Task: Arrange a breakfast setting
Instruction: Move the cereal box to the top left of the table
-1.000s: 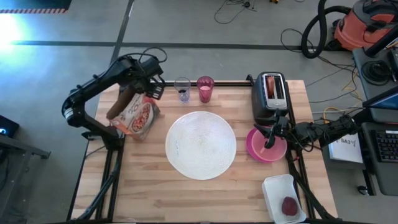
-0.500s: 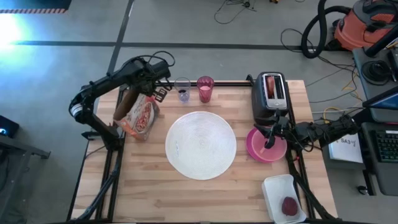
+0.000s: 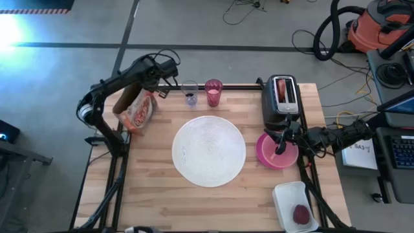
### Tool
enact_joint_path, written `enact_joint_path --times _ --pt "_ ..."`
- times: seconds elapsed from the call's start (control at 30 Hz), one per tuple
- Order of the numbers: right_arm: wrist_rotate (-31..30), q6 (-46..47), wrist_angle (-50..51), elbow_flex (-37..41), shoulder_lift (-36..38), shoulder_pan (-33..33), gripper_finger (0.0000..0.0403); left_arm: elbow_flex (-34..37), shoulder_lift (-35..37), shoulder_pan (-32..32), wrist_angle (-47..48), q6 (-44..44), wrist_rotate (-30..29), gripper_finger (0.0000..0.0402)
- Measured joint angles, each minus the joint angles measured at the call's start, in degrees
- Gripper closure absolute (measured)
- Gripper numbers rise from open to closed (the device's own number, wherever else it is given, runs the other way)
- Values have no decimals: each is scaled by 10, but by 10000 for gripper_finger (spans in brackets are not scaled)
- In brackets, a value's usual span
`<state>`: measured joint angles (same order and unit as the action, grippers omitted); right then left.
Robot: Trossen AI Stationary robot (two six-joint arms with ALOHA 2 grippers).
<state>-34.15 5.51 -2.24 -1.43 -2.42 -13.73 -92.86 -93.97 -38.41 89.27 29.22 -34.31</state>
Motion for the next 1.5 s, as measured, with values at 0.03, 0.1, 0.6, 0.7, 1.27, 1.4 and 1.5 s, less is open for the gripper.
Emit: enact_joint_path --times 0.03,0.1,0.6,0.7,1.27,1.4,1.5 --pt "0 0 0 0 0 0 259 0 -1 -6 -6 -3 -3 401" --pt "0 -1 0 0 0 0 259 0 -2 -18 -22 -15 -7 401" --pt "0 0 0 0 0 0 259 0 -2 -105 -221 -89 -9 401" --pt "0 -1 0 0 0 0 259 0 -6 -116 -233 -93 -10 401" --pt "0 -1 0 0 0 0 259 -2 -16 -124 -247 -96 -10 401" --pt "0 0 0 0 0 0 259 -14 -16 -115 -242 -102 -7 401" --pt "0 -1 0 0 0 0 259 -30 -16 -108 -233 -105 -7 400"
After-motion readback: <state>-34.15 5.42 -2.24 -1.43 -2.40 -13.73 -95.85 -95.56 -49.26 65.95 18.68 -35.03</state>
